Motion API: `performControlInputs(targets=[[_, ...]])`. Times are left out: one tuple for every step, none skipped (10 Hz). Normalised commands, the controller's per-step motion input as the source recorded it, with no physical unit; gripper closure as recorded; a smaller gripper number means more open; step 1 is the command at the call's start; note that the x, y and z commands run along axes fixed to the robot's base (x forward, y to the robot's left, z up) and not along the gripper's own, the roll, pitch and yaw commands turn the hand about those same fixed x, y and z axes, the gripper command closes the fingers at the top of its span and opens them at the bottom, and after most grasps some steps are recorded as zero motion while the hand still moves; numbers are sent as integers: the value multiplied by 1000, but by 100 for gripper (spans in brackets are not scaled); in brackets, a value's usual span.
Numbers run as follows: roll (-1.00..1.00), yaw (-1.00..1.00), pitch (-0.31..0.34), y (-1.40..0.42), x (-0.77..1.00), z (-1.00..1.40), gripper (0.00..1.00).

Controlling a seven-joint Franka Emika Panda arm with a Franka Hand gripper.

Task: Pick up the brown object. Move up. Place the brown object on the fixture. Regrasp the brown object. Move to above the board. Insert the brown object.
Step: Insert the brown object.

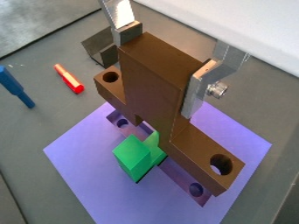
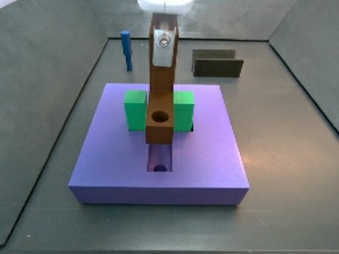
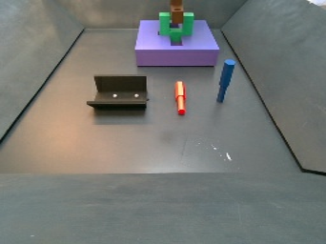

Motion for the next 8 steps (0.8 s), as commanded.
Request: performControlInputs(targets=[[0, -151, 27, 0, 0, -266, 100], [0, -151, 30, 0, 0, -283, 100], [0, -143, 37, 0, 23, -283, 100], [0, -131, 27, 0, 0, -291, 100], [0, -129, 13, 0, 0, -317, 100], [0, -114, 13, 0, 0, -311, 100], [0, -103, 13, 0, 9, -311, 100], [0, -97, 19, 0, 29, -294, 100]])
